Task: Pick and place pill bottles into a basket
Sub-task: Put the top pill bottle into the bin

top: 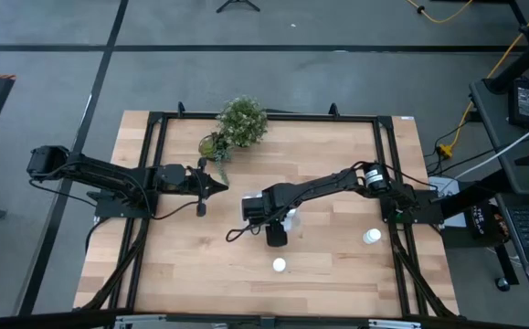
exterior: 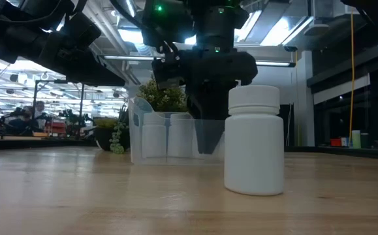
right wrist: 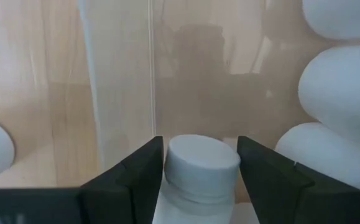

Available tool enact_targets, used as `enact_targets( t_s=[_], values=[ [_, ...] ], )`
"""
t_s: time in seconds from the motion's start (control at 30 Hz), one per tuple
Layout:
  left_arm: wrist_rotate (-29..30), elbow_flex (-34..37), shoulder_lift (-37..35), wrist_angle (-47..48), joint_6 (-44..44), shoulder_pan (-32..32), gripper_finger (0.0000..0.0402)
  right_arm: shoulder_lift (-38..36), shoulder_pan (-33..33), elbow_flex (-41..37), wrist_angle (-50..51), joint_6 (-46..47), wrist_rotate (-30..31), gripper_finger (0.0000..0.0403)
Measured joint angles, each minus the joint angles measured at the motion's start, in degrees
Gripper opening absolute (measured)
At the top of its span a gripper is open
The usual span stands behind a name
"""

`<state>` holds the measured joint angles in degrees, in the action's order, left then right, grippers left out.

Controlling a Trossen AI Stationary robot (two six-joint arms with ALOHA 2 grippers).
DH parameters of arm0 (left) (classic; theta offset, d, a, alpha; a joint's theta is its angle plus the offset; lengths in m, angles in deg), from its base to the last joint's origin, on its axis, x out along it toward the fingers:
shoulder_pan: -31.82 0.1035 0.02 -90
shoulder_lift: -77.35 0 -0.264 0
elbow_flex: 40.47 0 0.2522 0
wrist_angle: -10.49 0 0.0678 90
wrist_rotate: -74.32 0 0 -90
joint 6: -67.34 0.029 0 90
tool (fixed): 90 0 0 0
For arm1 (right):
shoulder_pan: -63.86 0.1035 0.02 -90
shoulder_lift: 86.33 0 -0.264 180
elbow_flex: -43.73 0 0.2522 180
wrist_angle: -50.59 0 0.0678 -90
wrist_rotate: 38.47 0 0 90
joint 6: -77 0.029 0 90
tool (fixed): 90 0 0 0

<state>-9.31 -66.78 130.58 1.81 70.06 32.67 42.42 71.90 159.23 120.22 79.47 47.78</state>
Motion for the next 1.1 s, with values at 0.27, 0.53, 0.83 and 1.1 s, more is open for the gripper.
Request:
enact_targets(
  t_s=[0.27, 0.53, 0.83, 1.1],
  values=[
    [0.0, 0.0, 0.0, 0.0, 0.0, 0.0, 0.0006, 0.1, 0.0, 0.0, 1.2, 0.3, -0.2, 0.0195],
    [0.0, 0.0, 0.0, 0.0, 0.0, 0.0, 0.0006, 0.1, 0.0, 0.0, 1.5, 0.0, -0.7, 0.0148],
    [0.0, 0.0, 0.0, 0.0, 0.0, 0.0, 0.0006, 0.2, 0.0, 2.3, 2.6, -2.8, -0.7, 0.0148],
    [0.0, 0.0, 0.0, 0.0, 0.0, 0.0, 0.0006, 0.2, 0.0, 7.6, 3.4, -5.7, -0.6, 0.0148]
  ],
)
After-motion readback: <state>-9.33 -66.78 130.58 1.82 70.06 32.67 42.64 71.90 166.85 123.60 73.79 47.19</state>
